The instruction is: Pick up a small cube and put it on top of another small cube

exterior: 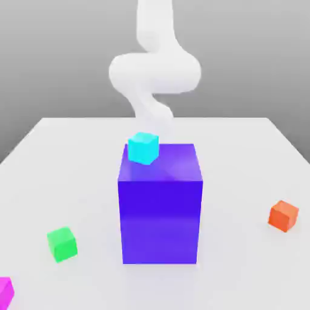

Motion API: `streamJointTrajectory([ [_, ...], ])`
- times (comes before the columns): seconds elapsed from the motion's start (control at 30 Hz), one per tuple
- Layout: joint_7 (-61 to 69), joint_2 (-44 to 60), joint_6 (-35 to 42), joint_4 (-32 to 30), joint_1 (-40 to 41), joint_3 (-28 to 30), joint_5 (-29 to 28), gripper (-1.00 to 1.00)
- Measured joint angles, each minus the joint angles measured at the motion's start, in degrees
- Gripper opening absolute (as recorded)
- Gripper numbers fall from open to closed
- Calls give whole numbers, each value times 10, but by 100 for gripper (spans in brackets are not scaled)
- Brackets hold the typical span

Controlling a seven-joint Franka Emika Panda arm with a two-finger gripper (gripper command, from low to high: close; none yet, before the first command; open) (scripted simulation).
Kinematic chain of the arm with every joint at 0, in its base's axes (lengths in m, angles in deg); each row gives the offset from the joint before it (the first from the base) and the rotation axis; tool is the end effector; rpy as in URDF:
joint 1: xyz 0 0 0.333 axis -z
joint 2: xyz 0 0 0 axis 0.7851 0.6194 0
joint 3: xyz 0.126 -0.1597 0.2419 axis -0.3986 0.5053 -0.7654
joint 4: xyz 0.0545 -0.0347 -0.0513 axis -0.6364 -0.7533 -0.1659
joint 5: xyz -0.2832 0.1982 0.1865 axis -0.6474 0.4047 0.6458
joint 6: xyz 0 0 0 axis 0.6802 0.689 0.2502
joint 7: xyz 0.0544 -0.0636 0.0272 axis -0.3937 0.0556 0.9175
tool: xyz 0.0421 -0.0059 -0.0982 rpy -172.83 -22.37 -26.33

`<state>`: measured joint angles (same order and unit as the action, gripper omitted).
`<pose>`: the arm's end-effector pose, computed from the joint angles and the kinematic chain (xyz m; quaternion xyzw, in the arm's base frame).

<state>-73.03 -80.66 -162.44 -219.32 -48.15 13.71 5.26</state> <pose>0.3787 -0.0129 0.6857 -0.8353 0.4141 -0.3366 0.1320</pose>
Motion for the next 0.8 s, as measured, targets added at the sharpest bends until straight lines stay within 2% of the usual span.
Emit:
streamJointTrajectory([
  [0.27,-169,171,-36,21,102,-26,-48,0],
  [0.5,-309,316,-66,39,160,-17,-83,0],
  [0.67,-394,419,-91,51,201,3,-85,0],
  [0.8,-447,499,-112,60,218,17,-66,0],
])
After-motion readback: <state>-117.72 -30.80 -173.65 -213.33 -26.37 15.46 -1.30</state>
